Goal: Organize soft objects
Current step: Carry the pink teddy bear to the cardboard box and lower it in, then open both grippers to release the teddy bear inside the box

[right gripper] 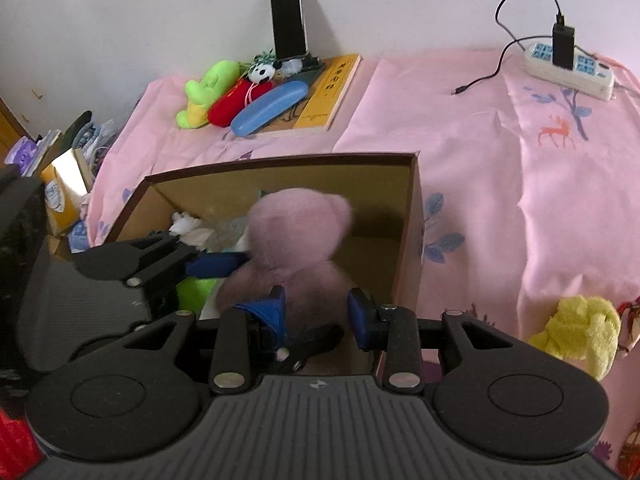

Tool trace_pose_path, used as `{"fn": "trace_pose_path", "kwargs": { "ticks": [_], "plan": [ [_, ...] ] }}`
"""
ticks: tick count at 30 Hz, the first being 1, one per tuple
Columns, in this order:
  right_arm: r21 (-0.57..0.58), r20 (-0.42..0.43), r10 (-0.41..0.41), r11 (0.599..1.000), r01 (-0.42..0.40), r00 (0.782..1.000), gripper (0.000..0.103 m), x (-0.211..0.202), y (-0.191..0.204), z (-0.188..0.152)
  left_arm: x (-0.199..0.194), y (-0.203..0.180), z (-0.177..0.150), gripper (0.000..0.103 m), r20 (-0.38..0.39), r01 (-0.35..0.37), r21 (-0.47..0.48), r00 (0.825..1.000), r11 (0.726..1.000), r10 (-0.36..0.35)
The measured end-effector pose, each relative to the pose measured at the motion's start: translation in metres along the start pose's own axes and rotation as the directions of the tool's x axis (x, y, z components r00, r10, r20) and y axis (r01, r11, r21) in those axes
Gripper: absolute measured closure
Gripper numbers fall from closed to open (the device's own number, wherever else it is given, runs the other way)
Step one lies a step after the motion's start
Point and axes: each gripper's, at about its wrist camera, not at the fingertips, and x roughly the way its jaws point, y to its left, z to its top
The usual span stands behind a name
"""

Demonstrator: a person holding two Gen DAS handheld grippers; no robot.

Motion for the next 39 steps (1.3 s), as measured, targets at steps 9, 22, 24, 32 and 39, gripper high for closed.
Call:
{"fn": "trace_pose_path", "kwargs": {
  "ticks": [9, 22, 24, 32, 39],
  "plan": [
    [-0.025, 0.044, -0.036, 0.999, 0.038, 0.998, 0.086, -0.002, 0.002, -0.007, 0.003, -0.003, -0.001, 0.034, -0.007, -0.036, 0.009, 0.999, 0.999, 0.036],
    [-0.06, 0.118, -0.099, 0.993, 0.107, 0.988, 0.086, -0.014, 0.012, -0.018, -0.016, -0.023, -0.007, 0.034, 0.035, -0.205, -0.009, 0.978, 0.979, 0.206],
    [-0.045, 0.132, -0.101, 0.993, 0.108, 0.986, 0.086, -0.019, 0.011, -0.019, -0.022, -0.027, -0.007, 0.034, 0.038, -0.231, -0.017, 0.972, 0.973, 0.232],
    [-0.019, 0.171, -0.117, 0.992, 0.122, 0.978, 0.086, -0.037, 0.013, -0.032, -0.048, -0.04, -0.013, 0.033, 0.067, -0.287, -0.047, 0.955, 0.957, 0.29],
    [0.021, 0.209, -0.149, 0.989, 0.148, 0.967, 0.085, -0.052, 0.009, -0.048, -0.064, -0.057, -0.021, 0.033, 0.083, -0.314, -0.061, 0.944, 0.947, 0.319]
  ]
}}
